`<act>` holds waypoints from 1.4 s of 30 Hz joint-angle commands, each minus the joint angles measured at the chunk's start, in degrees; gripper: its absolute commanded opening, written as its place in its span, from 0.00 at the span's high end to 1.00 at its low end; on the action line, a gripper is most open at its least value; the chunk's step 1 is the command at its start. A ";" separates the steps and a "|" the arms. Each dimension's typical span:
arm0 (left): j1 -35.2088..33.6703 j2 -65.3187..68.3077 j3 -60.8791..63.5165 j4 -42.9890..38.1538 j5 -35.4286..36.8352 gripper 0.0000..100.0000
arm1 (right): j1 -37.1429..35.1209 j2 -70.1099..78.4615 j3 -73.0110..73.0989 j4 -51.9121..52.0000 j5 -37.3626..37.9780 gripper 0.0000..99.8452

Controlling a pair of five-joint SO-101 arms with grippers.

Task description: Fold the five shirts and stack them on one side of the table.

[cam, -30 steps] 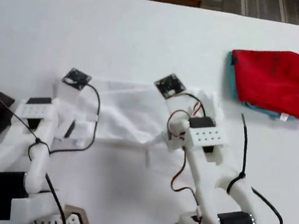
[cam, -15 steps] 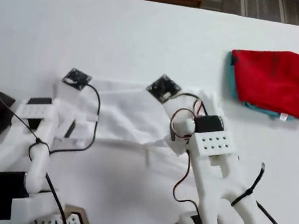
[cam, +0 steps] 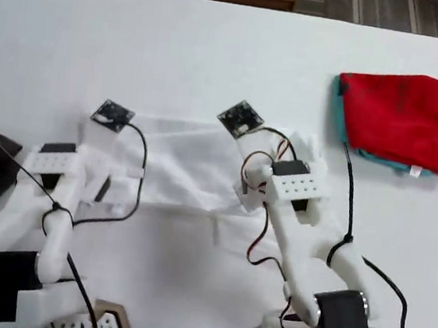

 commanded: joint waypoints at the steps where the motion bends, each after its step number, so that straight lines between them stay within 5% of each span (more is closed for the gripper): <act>1: 0.35 -0.79 0.04 -0.70 0.00 0.97 | -0.22 -1.10 -0.62 6.20 -0.44 0.98; 14: 0.35 -0.79 -0.04 -0.70 0.00 0.97 | 0.04 -13.49 -0.70 24.92 13.10 0.98; 26: 0.35 -0.79 -0.04 -0.70 0.00 0.97 | -3.12 -12.26 9.32 3.30 0.79 0.98; 42: 0.35 -0.79 -0.04 -0.70 0.00 0.97 | -13.49 -13.05 9.49 19.12 5.27 0.98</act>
